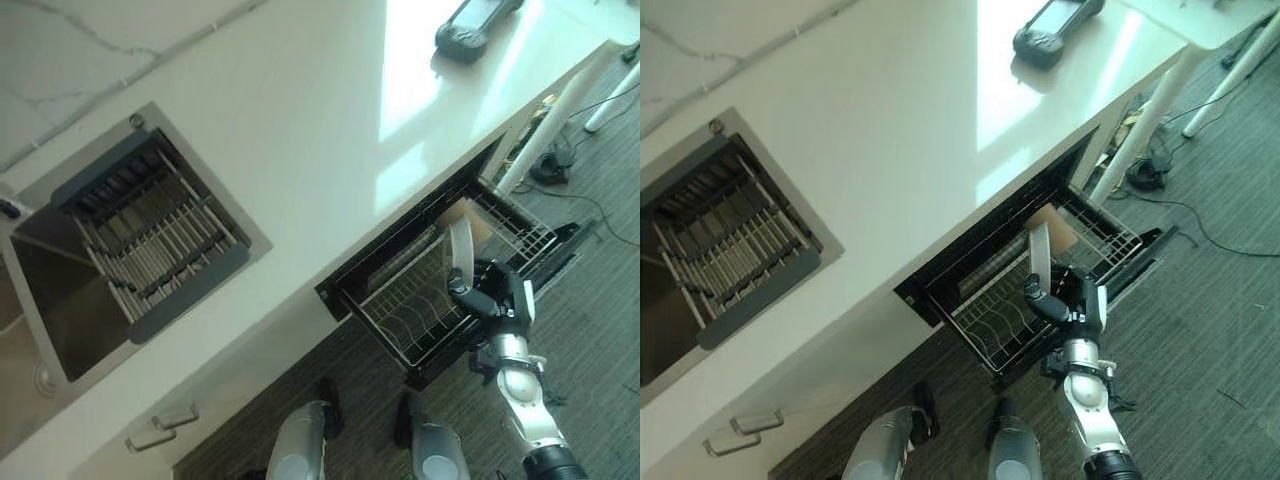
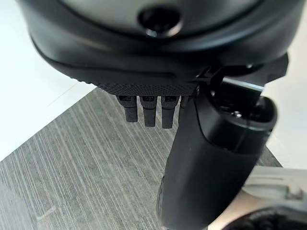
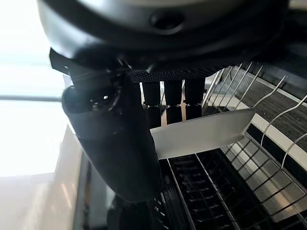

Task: Place the dishes in the dishwasher.

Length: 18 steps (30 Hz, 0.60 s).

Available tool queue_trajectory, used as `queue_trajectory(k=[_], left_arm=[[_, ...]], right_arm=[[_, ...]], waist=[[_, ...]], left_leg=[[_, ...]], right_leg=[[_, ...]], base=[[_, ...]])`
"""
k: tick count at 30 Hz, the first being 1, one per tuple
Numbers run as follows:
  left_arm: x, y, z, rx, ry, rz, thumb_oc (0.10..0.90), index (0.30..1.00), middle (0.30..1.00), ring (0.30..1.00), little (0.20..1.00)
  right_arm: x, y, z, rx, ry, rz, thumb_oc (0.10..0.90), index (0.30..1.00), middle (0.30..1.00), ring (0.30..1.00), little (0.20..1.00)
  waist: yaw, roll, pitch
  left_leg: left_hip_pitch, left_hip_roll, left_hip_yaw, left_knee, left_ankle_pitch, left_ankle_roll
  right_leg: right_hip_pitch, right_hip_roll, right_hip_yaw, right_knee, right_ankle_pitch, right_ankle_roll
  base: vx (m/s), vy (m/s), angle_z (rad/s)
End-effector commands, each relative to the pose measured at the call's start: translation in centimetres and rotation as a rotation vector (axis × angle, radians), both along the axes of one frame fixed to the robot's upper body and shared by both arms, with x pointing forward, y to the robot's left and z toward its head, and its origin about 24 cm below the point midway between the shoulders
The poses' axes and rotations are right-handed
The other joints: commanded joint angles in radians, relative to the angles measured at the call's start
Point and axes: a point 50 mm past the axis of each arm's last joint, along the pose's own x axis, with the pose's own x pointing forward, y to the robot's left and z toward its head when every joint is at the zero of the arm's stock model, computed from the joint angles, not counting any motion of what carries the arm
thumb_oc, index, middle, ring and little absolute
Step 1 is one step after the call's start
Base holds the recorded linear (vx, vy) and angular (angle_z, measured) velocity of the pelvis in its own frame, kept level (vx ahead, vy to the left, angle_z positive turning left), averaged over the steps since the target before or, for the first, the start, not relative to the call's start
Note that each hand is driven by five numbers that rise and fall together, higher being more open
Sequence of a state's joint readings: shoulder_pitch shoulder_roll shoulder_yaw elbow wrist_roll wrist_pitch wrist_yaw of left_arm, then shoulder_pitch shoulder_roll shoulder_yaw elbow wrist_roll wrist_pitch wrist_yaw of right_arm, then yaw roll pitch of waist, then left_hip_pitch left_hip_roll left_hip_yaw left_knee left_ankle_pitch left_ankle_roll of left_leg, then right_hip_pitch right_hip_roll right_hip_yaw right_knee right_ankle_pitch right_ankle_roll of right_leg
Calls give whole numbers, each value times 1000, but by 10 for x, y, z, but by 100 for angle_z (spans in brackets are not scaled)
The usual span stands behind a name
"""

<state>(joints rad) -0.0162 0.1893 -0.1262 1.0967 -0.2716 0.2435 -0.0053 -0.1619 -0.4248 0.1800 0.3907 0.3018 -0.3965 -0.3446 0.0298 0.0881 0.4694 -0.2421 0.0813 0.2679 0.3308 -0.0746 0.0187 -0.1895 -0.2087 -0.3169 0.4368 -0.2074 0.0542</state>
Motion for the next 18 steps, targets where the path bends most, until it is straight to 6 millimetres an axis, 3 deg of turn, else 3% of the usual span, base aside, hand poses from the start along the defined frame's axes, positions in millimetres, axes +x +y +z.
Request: queue_trajectory(k=[1, 11, 18], left_arm=[[-20, 12, -3, 27, 73, 8, 800, 900, 900, 900, 900], [-15, 17, -1, 25, 65, -6, 800, 900, 900, 900, 900], [-5, 27, 4, 43, 57, -21, 800, 900, 900, 900, 900]], right_arm=[[10, 23, 50, -108, -280, 81, 400, 300, 300, 300, 300], [32, 27, 69, -440, -265, 43, 400, 300, 300, 300, 300], [52, 27, 57, -649, -56, -3, 400, 300, 300, 300, 300]], waist=[[23, -23, -13], [54, -26, 49], [75, -35, 51]], left_leg=[[115, -31, -60, -31, -134, 15], [81, -42, -91, -31, -106, 20], [54, -39, -104, -15, -111, 25]], right_leg=[[54, -10, -69, 15, -57, -6], [0, -26, -71, 106, -80, -24], [-17, -24, -70, 117, -79, -24]], base=[[-39, -13, 12], [-22, -13, 10], [0, -6, 4]])
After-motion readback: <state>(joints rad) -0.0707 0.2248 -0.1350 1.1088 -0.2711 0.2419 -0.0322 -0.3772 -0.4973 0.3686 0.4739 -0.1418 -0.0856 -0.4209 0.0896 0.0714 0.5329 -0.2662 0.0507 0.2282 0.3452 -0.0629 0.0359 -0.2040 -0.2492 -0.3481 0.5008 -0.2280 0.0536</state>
